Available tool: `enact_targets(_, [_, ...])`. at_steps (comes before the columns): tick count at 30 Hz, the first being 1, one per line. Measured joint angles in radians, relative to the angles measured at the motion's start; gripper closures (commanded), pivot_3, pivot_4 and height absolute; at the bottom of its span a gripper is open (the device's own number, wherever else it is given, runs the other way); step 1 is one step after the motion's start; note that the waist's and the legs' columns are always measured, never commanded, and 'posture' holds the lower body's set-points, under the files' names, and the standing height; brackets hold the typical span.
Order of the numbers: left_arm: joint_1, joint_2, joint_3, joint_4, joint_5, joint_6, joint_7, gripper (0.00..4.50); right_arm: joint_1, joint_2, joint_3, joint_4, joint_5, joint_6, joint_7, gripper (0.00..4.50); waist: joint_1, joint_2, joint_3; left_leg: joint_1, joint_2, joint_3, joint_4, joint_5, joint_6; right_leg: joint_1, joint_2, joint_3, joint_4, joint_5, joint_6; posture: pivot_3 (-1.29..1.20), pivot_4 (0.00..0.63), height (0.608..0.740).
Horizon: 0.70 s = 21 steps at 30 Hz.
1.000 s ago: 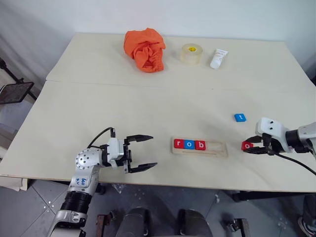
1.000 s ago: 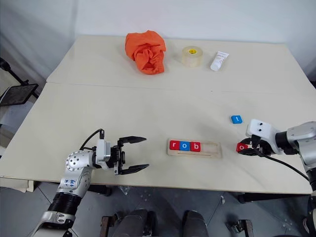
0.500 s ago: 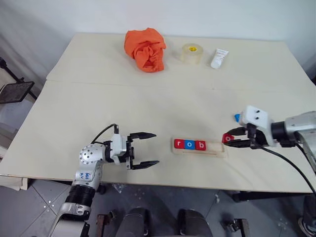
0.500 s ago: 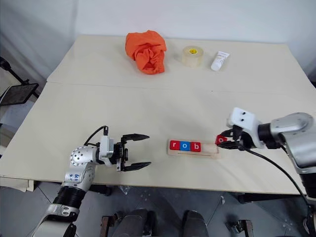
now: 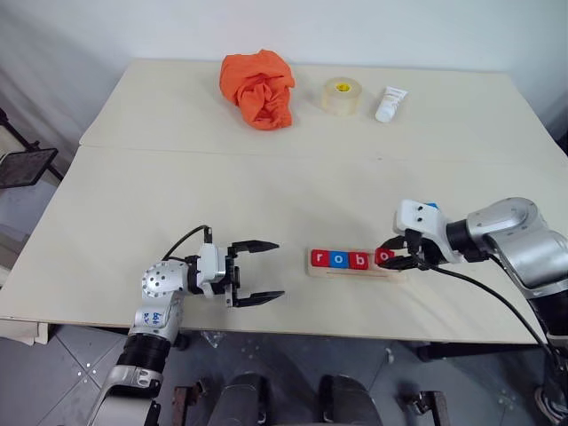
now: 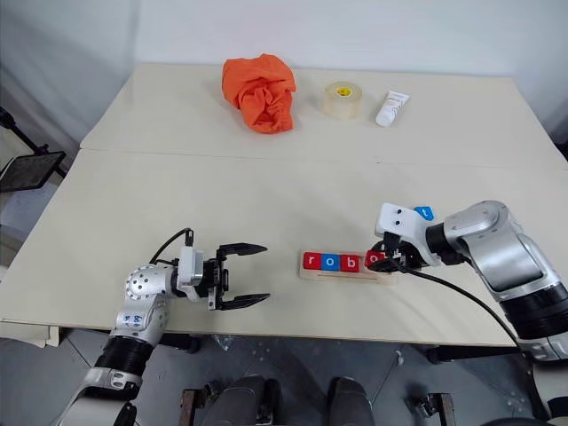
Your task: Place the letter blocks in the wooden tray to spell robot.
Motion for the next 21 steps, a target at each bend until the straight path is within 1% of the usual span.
enact_targets(4, [0.003, 0.0, 0.001, -0.019, 0.0, 0.0, 0.015, 0.0, -0.015, 0.021, 0.007, 0.011, -0.003, -0.001, 0.01, 3.05, 0.001, 0.0, 0.0, 0.0, 0.0, 0.0, 0.0, 0.0, 0.0, 0.0, 0.0, 0.0, 0.0, 0.0, 0.0, 0.0, 0.15, 0.74])
enact_targets(11, [0.004, 0.0, 0.001, -0.019, 0.001, 0.0, 0.028, 0.0, -0.016, 0.023, 0.023, 0.012, -0.003, -0.018, 0.033, 0.6, 0.001, 0.0, 0.0, 0.0, 0.0, 0.0, 0.0, 0.0, 0.0, 0.0, 0.0, 0.0, 0.0, 0.0, 0.0, 0.0, 0.15, 0.74])
enact_targets(13, [0.004, 0.0, 0.001, -0.019, 0.001, 0.0, 0.029, 0.0, -0.015, 0.022, 0.023, 0.009, -0.003, -0.018, 0.037, 0.04, 0.001, 0.0, 0.0, 0.0, 0.0, 0.0, 0.0, 0.0, 0.0, 0.0, 0.0, 0.0, 0.0, 0.0, 0.0, 0.0, 0.15, 0.74])
enact_targets(19, [0.004, 0.0, 0.001, -0.019, 0.002, -0.002, 0.03, 0.0, -0.01, 0.006, 0.018, -0.014, -0.001, -0.012, 0.038, 0.04, 0.002, 0.0, 0.0, 0.0, 0.0, 0.0, 0.0, 0.0, 0.0, 0.0, 0.0, 0.0, 0.0, 0.0, 0.0, 0.0, 0.15, 0.74])
enact_targets(21, [0.004, -0.001, 0.001, -0.018, 0.002, -0.003, 0.03, 0.0, -0.002, 0.003, -0.005, -0.018, 0.003, 0.0, 0.03, 0.04, 0.002, 0.0, 0.0, 0.0, 0.0, 0.0, 0.0, 0.0, 0.0, 0.0, 0.0, 0.0, 0.0, 0.0, 0.0, 0.0, 0.15, 0.74])
